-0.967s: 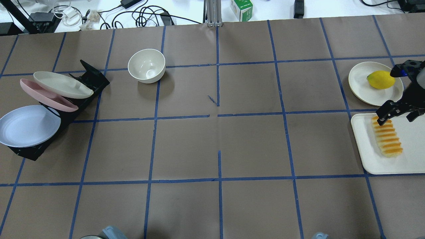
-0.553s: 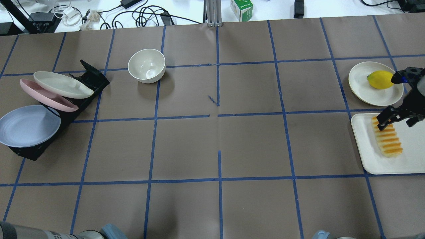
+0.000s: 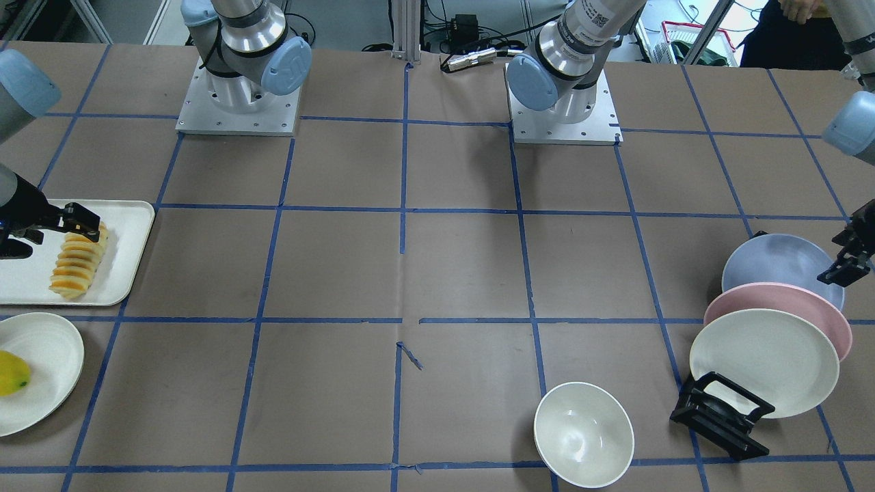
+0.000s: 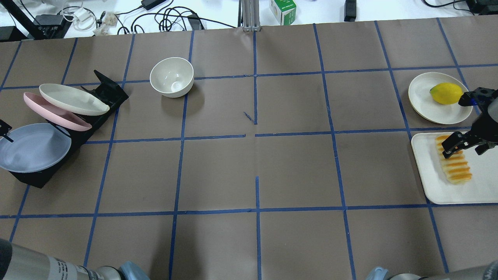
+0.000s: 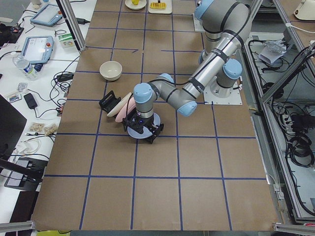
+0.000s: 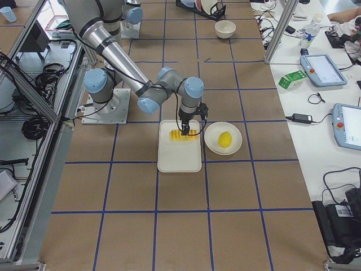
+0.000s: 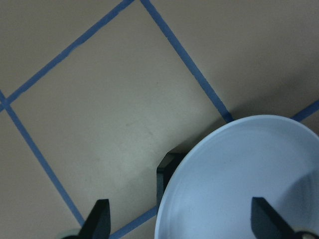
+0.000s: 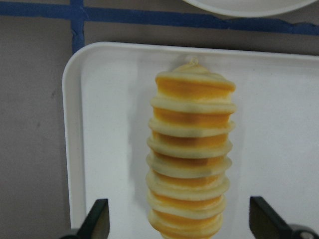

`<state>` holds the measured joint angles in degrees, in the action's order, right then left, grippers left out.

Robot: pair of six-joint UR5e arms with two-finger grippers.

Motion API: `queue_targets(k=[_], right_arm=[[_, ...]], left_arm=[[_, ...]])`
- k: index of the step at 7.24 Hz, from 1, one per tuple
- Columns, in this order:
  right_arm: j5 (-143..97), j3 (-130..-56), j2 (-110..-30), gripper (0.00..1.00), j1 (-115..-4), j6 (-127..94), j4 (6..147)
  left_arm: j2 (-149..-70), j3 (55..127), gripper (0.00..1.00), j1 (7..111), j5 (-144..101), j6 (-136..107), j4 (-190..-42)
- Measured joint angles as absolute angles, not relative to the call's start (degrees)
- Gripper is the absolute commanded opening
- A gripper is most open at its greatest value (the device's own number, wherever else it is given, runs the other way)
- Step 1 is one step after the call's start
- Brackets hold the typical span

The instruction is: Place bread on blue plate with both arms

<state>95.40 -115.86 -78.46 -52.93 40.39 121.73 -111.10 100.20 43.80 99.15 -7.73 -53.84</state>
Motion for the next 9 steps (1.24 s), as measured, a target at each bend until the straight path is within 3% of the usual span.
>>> queue_targets(k=[1,2,4,5,7,8,9], right_arm=[[95.4,-115.9,-78.1,1.00,-52.6,40.4,121.8],[95.4,-115.9,-77.8,1.00,-52.5,40.4,121.9],[95.4,-115.9,-77.6,1.00,-52.5,40.1,121.9],[95.4,-115.9,-77.5,1.00,-52.5,40.1,121.9],[95.4,-115.9,-77.5,1.00,-52.5,40.1,121.9],[95.4,-115.9,-77.5,1.00,-52.5,40.1,121.9],[95.4,-115.9,-77.4,1.00,-52.5,40.2,122.0]], left_arm=[[-110.7,100.3,0.67,43.8,99.4,-7.4,-53.9],[-110.2,100.3,0.59,43.8,99.7,-7.3,-54.7],[-110.4,100.3,0.54,43.7,100.1,-7.1,-56.9],[-110.7,100.4,0.46,43.5,100.2,-6.8,-57.3],[-111.0,100.4,0.06,42.8,100.2,-6.4,-57.7],[-111.0,100.4,0.00,42.4,100.2,-6.3,-58.3],[-110.9,100.2,0.00,42.1,100.2,-6.2,-59.1]])
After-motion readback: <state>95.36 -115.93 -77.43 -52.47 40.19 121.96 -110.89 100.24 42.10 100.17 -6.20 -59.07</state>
